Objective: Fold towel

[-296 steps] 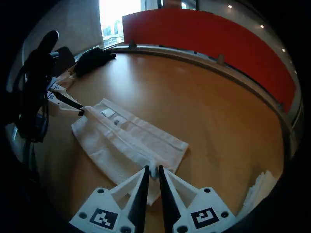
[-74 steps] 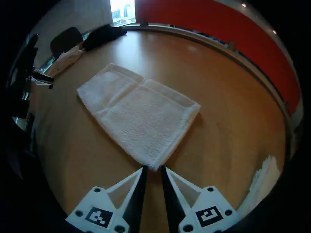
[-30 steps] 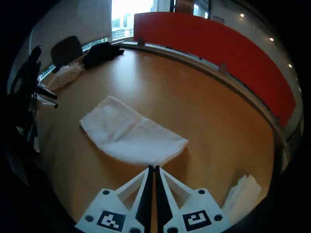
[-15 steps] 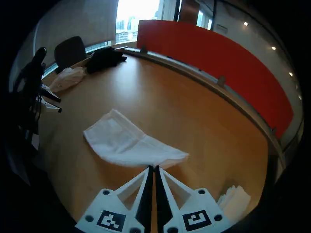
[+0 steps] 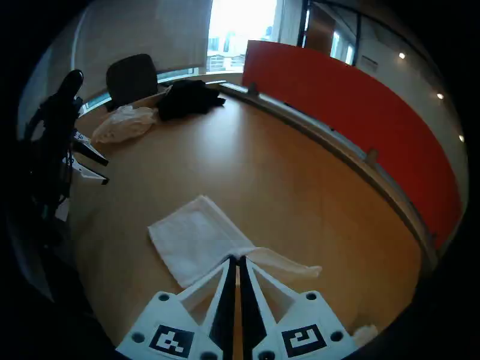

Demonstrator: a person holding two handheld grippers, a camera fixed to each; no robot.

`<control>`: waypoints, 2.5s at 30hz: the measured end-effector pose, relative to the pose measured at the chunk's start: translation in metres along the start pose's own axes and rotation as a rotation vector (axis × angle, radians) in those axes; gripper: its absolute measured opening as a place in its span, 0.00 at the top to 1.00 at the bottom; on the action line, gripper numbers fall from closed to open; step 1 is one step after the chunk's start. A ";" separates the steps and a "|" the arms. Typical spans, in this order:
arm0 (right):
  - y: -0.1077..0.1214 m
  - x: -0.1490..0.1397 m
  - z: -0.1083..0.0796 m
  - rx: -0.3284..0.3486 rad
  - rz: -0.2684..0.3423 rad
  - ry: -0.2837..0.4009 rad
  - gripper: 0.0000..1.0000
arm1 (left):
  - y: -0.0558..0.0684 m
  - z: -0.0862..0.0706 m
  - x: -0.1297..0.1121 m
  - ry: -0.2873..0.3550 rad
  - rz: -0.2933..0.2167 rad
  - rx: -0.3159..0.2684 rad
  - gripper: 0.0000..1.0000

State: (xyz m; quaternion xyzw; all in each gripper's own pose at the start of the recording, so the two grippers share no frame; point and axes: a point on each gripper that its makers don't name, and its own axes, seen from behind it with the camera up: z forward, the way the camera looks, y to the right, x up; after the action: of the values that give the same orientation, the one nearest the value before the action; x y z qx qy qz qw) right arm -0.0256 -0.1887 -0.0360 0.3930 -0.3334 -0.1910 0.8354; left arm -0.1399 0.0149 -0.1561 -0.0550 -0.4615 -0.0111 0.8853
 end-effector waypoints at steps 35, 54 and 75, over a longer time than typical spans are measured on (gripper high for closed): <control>-0.104 0.003 0.084 0.280 -0.012 -0.059 0.76 | -0.025 -0.014 -0.010 0.013 -0.047 0.044 0.06; -0.095 -0.024 0.073 0.215 0.028 -0.079 0.28 | -0.027 -0.014 -0.010 0.015 -0.047 0.046 0.06; -0.082 -0.079 0.044 0.139 0.094 -0.148 0.28 | -0.022 -0.013 -0.007 0.015 -0.031 0.038 0.06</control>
State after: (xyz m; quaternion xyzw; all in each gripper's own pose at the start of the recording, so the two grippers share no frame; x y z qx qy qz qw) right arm -0.1175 -0.2168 -0.1117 0.4189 -0.4249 -0.1566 0.7871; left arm -0.1352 -0.0086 -0.1670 -0.0307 -0.4557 -0.0167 0.8894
